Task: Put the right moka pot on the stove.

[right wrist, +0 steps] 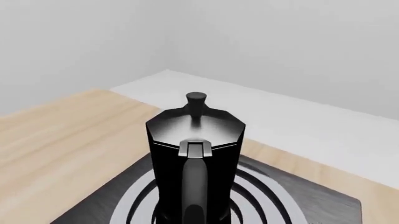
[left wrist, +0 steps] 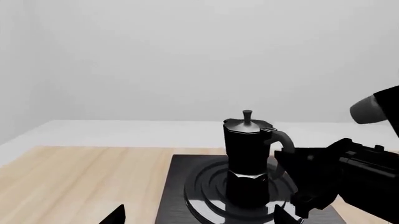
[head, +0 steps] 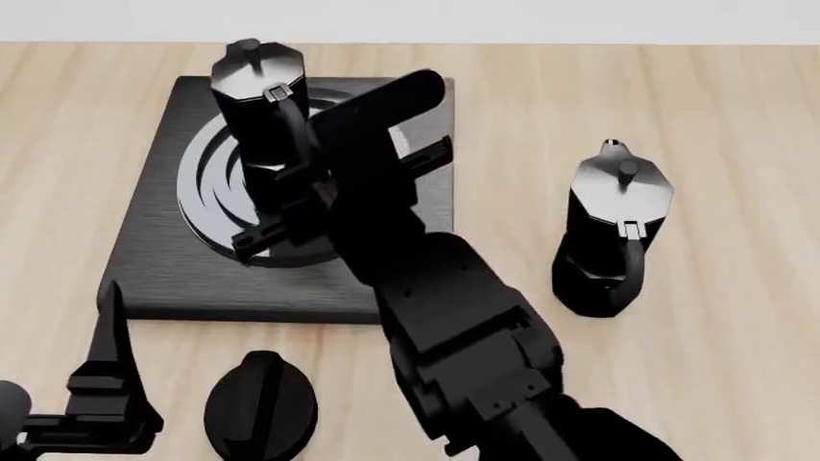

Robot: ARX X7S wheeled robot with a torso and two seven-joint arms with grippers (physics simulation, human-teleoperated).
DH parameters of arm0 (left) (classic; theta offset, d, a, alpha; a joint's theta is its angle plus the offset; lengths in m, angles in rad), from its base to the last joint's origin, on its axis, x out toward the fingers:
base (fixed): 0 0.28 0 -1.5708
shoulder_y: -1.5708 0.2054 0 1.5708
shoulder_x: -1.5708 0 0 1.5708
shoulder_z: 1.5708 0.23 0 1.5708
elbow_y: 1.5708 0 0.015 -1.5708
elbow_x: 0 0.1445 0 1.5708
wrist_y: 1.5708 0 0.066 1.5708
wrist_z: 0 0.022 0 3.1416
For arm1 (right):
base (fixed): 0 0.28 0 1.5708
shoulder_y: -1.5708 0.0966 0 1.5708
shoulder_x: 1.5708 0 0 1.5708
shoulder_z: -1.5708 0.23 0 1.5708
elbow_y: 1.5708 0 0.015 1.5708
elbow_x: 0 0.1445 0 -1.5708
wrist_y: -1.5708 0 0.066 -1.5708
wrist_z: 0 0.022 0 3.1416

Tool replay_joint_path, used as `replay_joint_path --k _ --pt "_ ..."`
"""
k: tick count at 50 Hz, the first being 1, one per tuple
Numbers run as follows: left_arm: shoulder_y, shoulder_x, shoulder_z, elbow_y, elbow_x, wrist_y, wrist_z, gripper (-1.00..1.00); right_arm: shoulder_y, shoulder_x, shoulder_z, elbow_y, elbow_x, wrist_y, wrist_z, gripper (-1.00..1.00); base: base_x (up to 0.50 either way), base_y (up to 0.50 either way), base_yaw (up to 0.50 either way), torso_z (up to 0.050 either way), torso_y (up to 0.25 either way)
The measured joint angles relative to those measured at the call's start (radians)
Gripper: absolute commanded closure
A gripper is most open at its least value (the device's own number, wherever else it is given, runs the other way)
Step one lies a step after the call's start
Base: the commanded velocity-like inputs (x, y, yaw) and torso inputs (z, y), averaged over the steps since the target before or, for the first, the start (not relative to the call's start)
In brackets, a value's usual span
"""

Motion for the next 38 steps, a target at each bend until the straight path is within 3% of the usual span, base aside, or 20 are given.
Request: replay_joint_path --k 1,2,13,38 --pt "0.0 0.0 0.0 0.0 0.0 0.001 0.0 -1.0 0.0 0.005 -0.011 -0.01 0.005 0.002 0.007 1.0 0.0 0.0 0.0 0.0 0.0" --pt "0.001 0.0 -0.001 0.0 0.0 0.002 0.0 -1.0 0.0 0.01 -0.02 -0.02 0.01 0.004 0.014 -1.0 0.0 0.0 0.0 0.0 0.0" --pt "0.001 -0.001 -0.001 0.001 0.001 0.004 -0.006 -1.0 -0.006 0.133 -0.109 -0.225 0.056 0.052 0.133 -1.0 0.0 0.0 0.0 0.0 0.0" --pt "-0.01 -0.004 0.021 -0.004 0.039 -0.01 -0.029 -1.0 -0.038 0.622 -0.144 -1.063 0.066 0.106 0.514 -1.0 0.0 0.0 0.0 0.0 0.0"
